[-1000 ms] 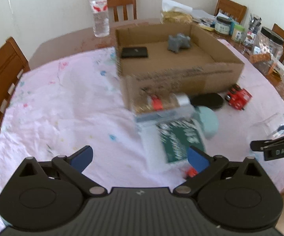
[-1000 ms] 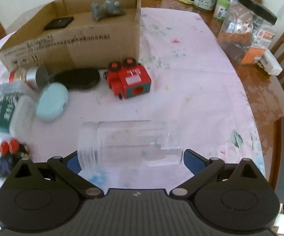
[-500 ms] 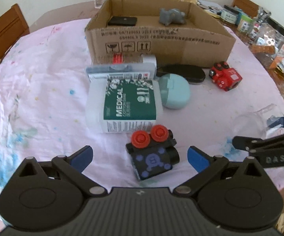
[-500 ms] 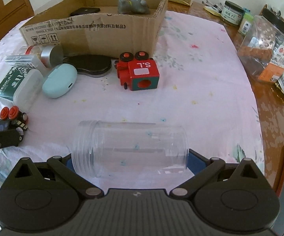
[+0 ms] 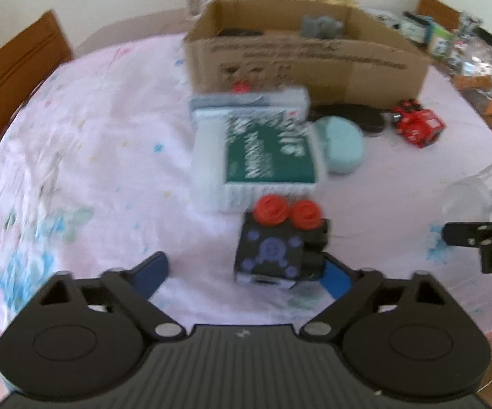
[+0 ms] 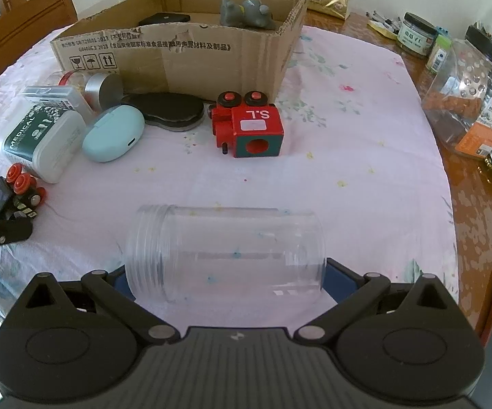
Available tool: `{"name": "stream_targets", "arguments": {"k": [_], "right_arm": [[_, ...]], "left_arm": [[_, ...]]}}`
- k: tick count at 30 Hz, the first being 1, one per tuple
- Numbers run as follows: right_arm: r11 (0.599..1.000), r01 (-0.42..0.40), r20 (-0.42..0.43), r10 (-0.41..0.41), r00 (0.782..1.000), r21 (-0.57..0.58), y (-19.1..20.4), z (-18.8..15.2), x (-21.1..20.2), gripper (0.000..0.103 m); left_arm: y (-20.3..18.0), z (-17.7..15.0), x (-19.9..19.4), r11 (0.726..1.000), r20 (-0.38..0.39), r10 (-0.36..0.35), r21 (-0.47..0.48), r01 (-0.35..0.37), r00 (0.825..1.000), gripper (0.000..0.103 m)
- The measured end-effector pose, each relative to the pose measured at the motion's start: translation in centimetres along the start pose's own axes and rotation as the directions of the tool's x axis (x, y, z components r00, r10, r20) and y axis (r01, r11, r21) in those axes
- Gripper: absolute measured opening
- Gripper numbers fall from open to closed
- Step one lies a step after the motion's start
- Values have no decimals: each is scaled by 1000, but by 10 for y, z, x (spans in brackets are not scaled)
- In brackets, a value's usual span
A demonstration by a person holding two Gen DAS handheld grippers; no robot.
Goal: Organize rigid objects
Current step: 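Grasp the black-and-red toy cube with the left gripper while the right gripper holds the jar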
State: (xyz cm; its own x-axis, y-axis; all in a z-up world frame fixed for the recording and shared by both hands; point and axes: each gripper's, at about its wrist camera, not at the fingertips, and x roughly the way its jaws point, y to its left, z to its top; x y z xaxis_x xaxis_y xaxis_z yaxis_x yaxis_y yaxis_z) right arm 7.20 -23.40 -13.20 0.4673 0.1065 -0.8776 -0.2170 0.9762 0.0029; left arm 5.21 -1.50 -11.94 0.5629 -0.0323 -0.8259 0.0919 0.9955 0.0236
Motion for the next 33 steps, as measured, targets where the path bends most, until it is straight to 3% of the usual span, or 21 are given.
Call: {"name": "stream_targets", "arguments": {"k": [2,8,33], "right_arm": [[1000,0,11,0,1000,0,0,-2,0,103],[1000,2,51,-3,999,4,1,-9,-3,103],[999,40,22,-40,999,-2,12,10,-12,99]], "left_arm": [[-4,3,-1,1000,5,-30,9,30,1000,70],[-13,5,-5,998,11,-58,36,57,998,51],[-14,10,-2,999,-4,-46,12,46,999,51]]}}
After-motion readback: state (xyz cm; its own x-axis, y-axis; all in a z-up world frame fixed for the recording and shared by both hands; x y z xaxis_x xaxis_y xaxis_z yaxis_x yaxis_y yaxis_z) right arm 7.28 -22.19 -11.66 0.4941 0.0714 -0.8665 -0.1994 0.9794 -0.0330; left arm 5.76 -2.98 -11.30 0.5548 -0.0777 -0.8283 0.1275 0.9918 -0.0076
